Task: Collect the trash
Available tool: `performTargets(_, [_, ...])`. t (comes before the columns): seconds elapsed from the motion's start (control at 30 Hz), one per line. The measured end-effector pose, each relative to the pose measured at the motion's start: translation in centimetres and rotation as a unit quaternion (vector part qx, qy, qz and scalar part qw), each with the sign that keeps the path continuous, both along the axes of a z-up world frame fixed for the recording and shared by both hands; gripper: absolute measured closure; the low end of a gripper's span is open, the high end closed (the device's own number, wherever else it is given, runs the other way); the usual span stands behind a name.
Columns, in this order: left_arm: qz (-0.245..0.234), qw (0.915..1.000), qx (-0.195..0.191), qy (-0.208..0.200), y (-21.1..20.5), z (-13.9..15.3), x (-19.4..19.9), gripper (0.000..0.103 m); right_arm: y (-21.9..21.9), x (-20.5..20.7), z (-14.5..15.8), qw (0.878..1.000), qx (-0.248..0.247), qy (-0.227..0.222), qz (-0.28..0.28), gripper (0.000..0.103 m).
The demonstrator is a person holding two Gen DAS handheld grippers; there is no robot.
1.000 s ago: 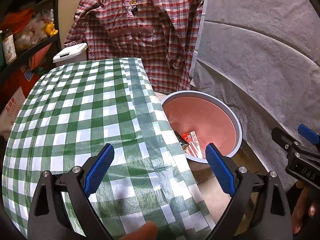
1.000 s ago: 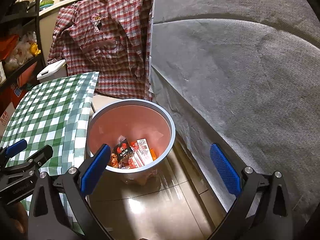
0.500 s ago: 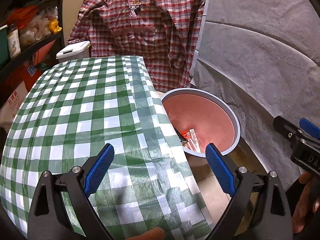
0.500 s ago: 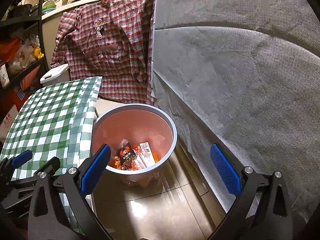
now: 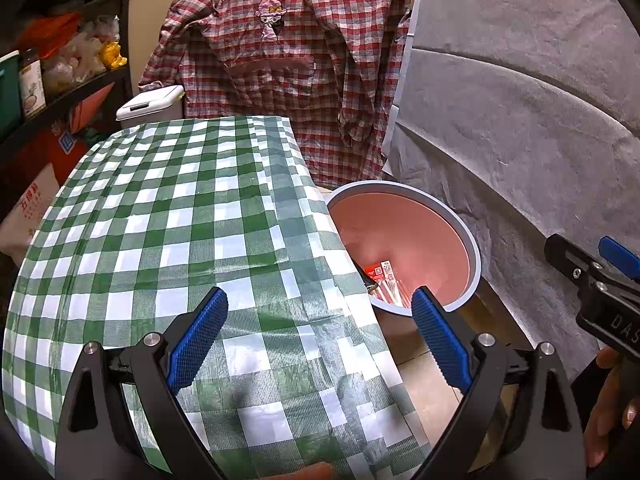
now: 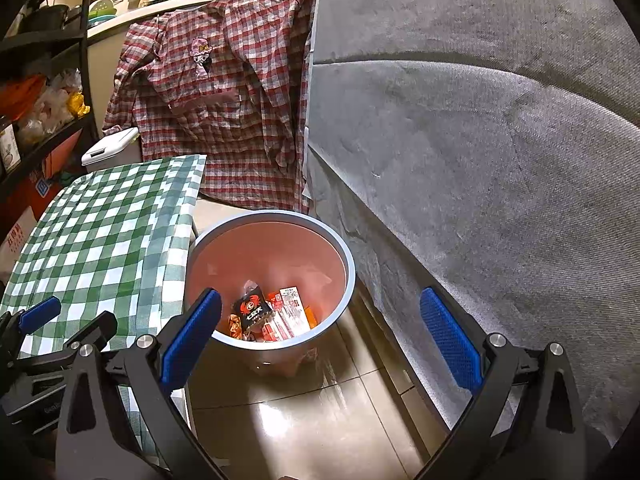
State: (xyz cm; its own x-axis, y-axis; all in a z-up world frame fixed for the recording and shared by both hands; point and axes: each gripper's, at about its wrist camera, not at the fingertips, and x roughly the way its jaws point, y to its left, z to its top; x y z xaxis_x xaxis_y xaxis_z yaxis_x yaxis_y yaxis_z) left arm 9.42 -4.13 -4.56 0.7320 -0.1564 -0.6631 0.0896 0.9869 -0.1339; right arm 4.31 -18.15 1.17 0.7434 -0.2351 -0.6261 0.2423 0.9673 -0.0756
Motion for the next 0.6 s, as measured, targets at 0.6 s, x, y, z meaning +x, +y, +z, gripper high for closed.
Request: performTargets(0.6, [-0.002,1.0000,0.002,0.000,0.11,-0.10,-0.09,0.012,0.10,0.04,0.06,1.000,0.000,0.000,0.000,0.005])
